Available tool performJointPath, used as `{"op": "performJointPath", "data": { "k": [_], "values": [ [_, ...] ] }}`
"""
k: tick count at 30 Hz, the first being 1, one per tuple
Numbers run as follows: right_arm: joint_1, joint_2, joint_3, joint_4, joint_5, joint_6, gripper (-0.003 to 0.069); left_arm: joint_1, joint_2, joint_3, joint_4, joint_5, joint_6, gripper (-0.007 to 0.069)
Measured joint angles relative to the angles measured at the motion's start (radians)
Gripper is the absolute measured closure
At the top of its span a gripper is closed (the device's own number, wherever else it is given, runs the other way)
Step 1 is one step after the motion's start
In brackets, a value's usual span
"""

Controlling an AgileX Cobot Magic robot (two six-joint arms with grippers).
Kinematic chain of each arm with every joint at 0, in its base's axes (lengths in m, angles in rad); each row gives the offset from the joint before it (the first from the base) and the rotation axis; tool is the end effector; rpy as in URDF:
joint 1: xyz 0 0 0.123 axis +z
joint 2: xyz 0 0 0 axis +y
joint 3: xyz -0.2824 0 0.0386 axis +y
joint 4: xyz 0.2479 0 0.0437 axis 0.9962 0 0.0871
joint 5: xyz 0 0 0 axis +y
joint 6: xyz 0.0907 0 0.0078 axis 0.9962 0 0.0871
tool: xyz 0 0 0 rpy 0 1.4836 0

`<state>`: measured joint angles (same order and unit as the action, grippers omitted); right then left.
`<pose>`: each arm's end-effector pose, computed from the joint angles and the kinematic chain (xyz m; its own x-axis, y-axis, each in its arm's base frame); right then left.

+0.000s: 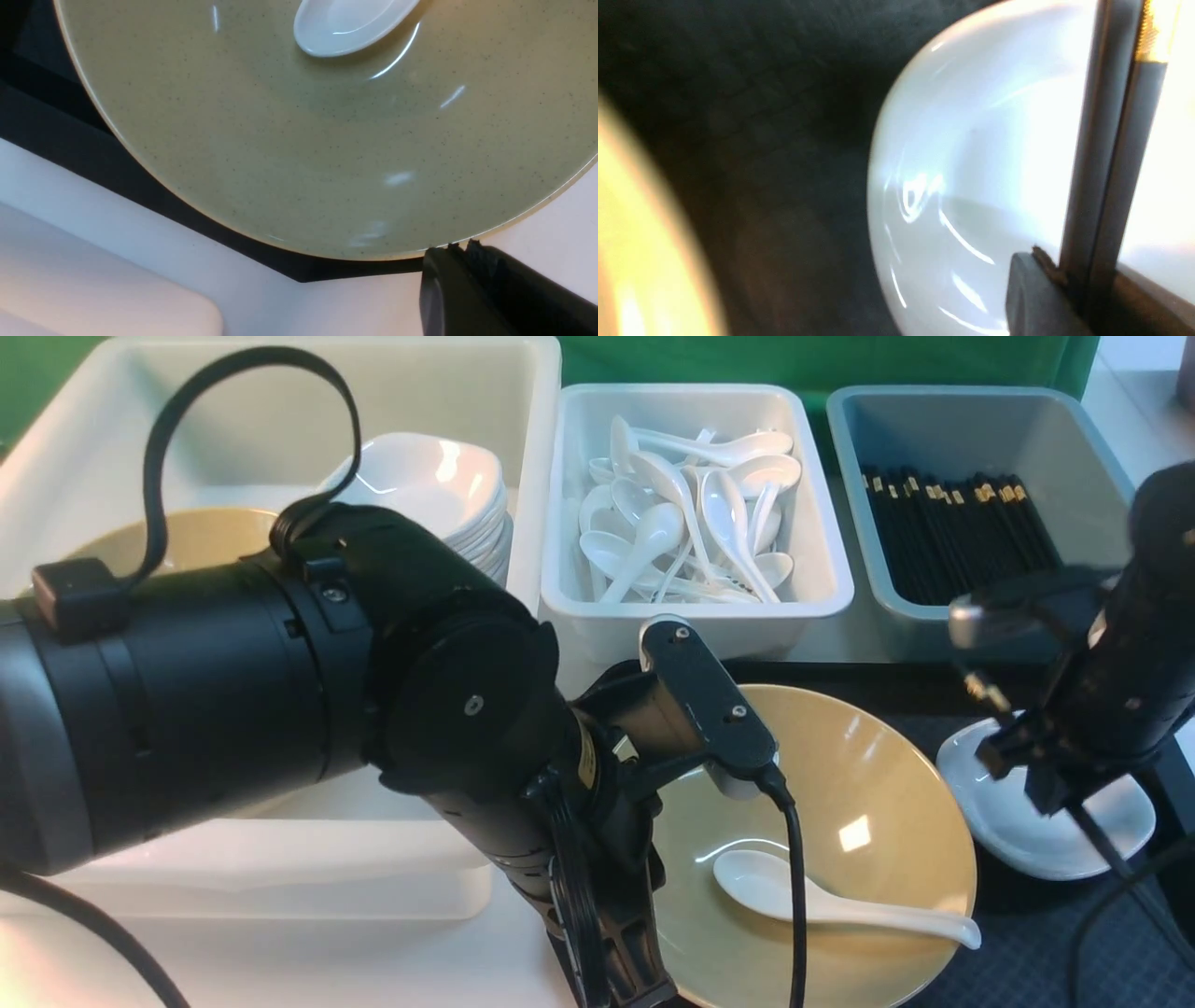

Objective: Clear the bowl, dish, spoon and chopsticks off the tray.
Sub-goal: Use the right arm to grab the chopsticks, then use the right arm to put the chopsticks into the small storage box on the right

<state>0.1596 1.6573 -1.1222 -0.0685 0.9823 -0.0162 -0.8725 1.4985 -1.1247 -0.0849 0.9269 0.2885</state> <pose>0.3080 0.0443 0.2222 -0.9678 -0.2106 -0.1379 -0.2035 0.9770 -0.0639 0.1860 -0.2312 0.2725 -0.4017 0.8436 -0.3564 0.8992 0.4370 0.0209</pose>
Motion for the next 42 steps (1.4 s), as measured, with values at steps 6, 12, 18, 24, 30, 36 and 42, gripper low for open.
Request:
{"op": "performJointPath", "data": {
  "k": [6,12,18,24,30,36,42],
  "values": [
    [0.000,-0.095,-0.140,0.000,0.025,-0.011,0.0509,0.000,0.007,-0.028,0.001,-0.065,-0.027,0.0636],
    [-0.003,-0.046,-0.356,0.001,-0.014,-0.012,0.0509,0.001,0.091,-0.268,0.026,-0.119,-0.015,0.0636],
    [-0.030,0.096,-0.596,0.001,-0.146,0.049,0.0509,0.031,0.222,-0.627,0.056,-0.186,-0.014,0.0636],
    [-0.065,0.263,-0.748,0.001,-0.298,0.122,0.0509,0.087,0.257,-0.724,0.019,-0.233,-0.021,0.0636],
    [-0.113,0.452,-0.855,0.001,-0.356,0.159,0.0468,0.098,0.260,-0.725,0.015,-0.083,-0.023,0.0636],
    [-0.131,0.526,-0.873,0.001,-0.172,0.175,0.0244,0.099,0.230,-0.674,0.016,0.034,-0.013,0.0636],
    [-0.117,0.479,-0.875,0.019,0.083,-0.031,0.0158,0.100,0.103,-0.535,0.027,0.053,-0.010,0.0636]
  ]
}}
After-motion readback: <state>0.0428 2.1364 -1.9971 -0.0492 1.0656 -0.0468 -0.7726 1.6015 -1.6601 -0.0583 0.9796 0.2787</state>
